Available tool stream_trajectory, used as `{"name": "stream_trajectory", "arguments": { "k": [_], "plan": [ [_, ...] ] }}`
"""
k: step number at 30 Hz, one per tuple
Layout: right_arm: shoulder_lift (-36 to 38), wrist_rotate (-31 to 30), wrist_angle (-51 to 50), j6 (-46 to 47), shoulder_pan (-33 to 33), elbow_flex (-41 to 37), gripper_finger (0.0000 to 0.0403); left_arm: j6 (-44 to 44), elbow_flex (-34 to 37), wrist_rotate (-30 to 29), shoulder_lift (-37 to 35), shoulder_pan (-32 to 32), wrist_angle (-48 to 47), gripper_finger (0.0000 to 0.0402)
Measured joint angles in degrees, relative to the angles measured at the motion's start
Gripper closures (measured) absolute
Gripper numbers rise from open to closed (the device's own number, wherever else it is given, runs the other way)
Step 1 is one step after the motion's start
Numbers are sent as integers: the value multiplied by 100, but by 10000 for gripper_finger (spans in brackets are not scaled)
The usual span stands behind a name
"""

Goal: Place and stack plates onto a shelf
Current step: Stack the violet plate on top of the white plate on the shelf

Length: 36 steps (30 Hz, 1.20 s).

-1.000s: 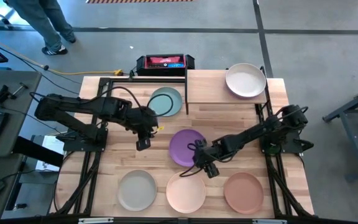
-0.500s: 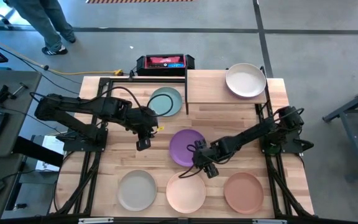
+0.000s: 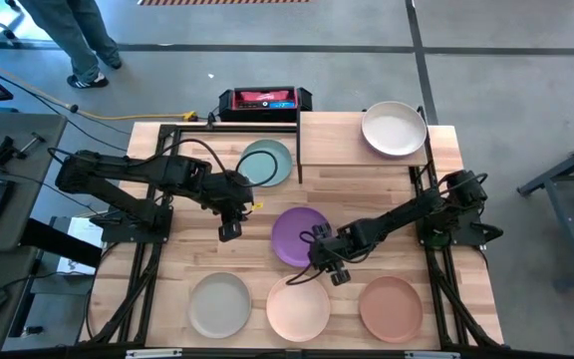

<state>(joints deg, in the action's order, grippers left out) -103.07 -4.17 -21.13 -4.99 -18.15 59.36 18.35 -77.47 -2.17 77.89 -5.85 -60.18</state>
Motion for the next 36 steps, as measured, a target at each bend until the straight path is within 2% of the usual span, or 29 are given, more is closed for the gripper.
{"name": "stream_trajectory", "arguments": {
  "k": [14, 18, 25, 36],
  "plan": [
    [-173, -167, -98, 302, -125, 5, 285, 0, 0, 0, 0, 0, -4, 277],
    [-173, -191, -102, 304, -125, 5, 311, 0, 0, 0, 0, 0, -2, 277],
    [-169, -236, -90, 336, -133, 20, 391, 0, 0, 0, 0, 0, -2, 277],
    [-175, -300, -977, 523, -125, 649, 401, -4, 0, 0, 0, 0, -2, 277]
  ]
}}
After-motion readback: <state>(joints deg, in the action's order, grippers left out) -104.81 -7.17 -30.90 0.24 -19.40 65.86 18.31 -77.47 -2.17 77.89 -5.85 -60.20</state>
